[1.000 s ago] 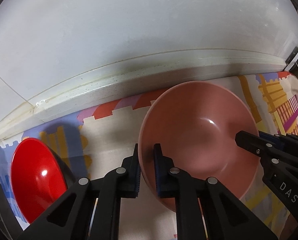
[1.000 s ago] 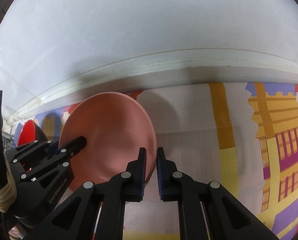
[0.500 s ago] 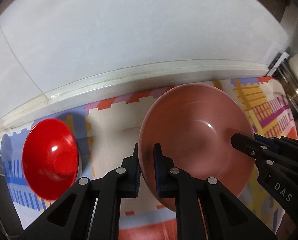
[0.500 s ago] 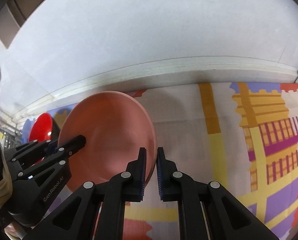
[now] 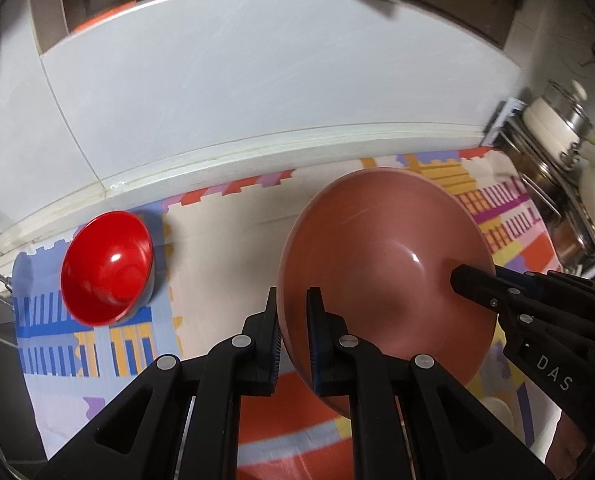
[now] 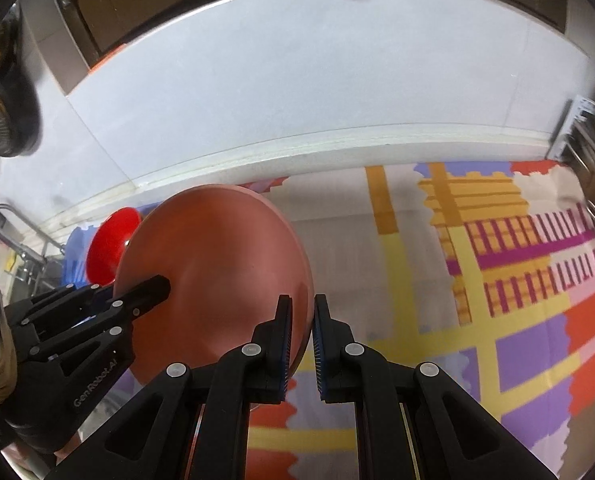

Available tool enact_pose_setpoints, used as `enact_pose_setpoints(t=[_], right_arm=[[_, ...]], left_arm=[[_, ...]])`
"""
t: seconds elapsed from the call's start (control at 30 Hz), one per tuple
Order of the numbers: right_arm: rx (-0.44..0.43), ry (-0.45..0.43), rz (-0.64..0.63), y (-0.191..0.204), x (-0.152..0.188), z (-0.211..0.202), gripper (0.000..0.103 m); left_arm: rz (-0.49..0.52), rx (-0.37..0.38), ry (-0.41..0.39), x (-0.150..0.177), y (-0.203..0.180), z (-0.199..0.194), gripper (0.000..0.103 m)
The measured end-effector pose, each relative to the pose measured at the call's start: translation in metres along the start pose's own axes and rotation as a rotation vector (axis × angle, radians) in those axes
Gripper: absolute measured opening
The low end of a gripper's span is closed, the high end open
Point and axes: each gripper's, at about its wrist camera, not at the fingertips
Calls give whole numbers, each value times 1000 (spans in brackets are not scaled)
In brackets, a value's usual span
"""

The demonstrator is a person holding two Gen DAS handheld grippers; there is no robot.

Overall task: Organize plates and bowls
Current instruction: 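Lift the pink bowl with both grippers and carry it over the white bowl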

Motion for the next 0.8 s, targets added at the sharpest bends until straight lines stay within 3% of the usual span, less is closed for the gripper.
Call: enact_pose_setpoints(t=[0.37, 0.8], right_arm=[[22, -21, 22, -9, 52, -49, 11], [60, -45, 76, -29, 107, -91, 11]], left_arm=[[41, 52, -2, 38, -34, -31, 13], [110, 93, 41, 76, -74, -41, 14]])
Point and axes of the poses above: each gripper's, at about its wrist camera, not at the fingertips, and z roughly the way its jaws point, y to its left, x to its underside, and after that the axes turned 4 degrees about y, right-handed
